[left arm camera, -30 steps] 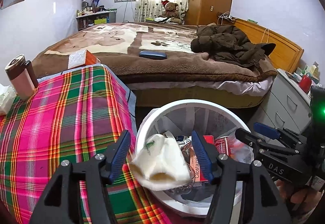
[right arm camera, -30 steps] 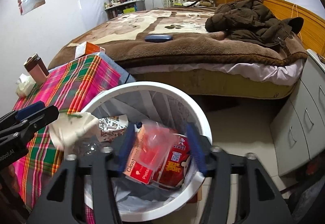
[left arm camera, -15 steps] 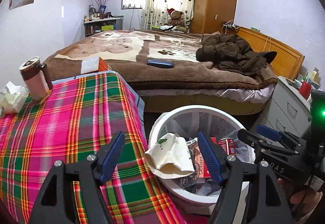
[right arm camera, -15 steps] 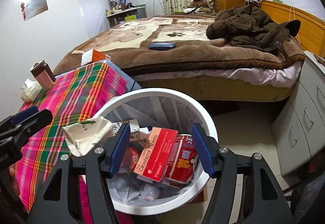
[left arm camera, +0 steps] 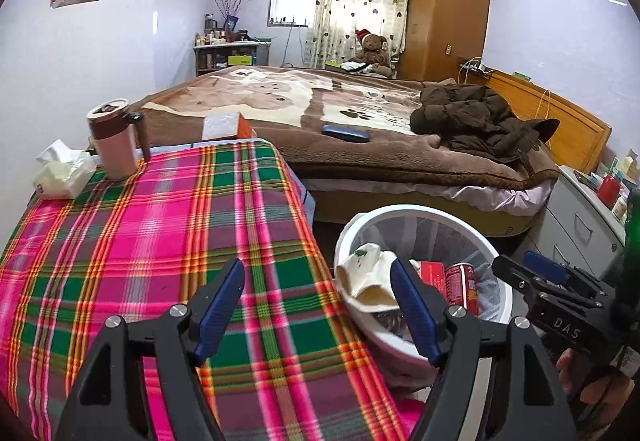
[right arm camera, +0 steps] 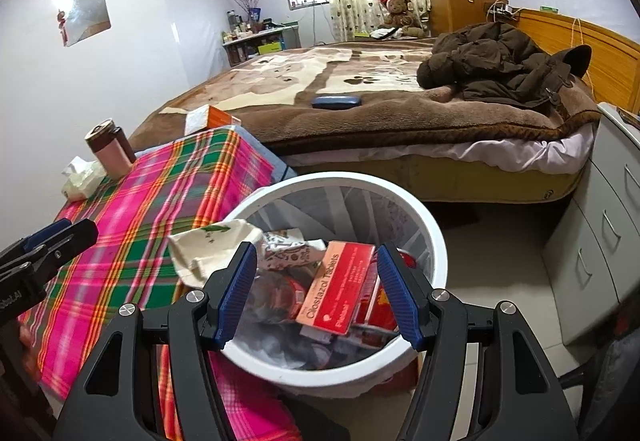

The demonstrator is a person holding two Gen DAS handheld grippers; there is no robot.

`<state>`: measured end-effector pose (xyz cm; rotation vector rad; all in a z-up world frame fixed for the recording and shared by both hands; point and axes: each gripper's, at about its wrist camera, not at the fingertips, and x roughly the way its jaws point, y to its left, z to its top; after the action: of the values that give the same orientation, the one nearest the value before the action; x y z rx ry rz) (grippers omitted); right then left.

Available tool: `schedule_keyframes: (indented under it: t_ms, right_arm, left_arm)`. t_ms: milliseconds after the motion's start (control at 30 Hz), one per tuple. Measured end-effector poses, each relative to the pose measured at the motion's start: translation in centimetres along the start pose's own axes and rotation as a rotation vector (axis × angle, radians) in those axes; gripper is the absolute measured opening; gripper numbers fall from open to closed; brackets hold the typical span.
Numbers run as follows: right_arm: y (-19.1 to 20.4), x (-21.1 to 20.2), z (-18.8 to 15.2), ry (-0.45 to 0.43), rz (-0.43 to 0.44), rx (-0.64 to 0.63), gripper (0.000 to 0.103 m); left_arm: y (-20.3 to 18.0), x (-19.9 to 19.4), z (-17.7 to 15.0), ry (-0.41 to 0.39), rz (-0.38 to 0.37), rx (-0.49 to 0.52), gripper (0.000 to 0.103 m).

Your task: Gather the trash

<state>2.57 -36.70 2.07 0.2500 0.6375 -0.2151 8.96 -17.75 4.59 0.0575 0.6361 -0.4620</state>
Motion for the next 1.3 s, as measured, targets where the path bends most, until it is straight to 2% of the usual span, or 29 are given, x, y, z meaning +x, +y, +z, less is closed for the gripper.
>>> schedule_keyframes:
  t_ms: [400,567,733,1033,1300]
  right_arm:
    - [3.2,-3.5,-2.7,-0.098,0.019,-0.085,0.064]
    - [4.4,-4.3,-3.9,-0.124,0.042,-0.113,0.064]
    - [5.4,-4.7,-4.8,-0.123,0.066,-0.117,0.064]
    - [6.0,-5.2,-6.1,-0.126,0.058,-0.099,0.064]
    - [6.4,-5.4,-6.4,-0.144,0.045,-0.105,0.064]
  left_arm:
    - [1.1,-4.4,-3.6,-0.056,0.128,0.012,0.078]
    - [1.1,-6.1,-5.0,-0.068,0.141,0.041,0.078]
    - [1.7,-7.7,-6.6,-0.08,0.148,0.016,0.078]
    - [2.2,-8.9,-8.7,-0.09,0.222,-0.002,0.078]
    - [2.4,-8.9,-9.0,-0.099,0.217,-0.014,0.079]
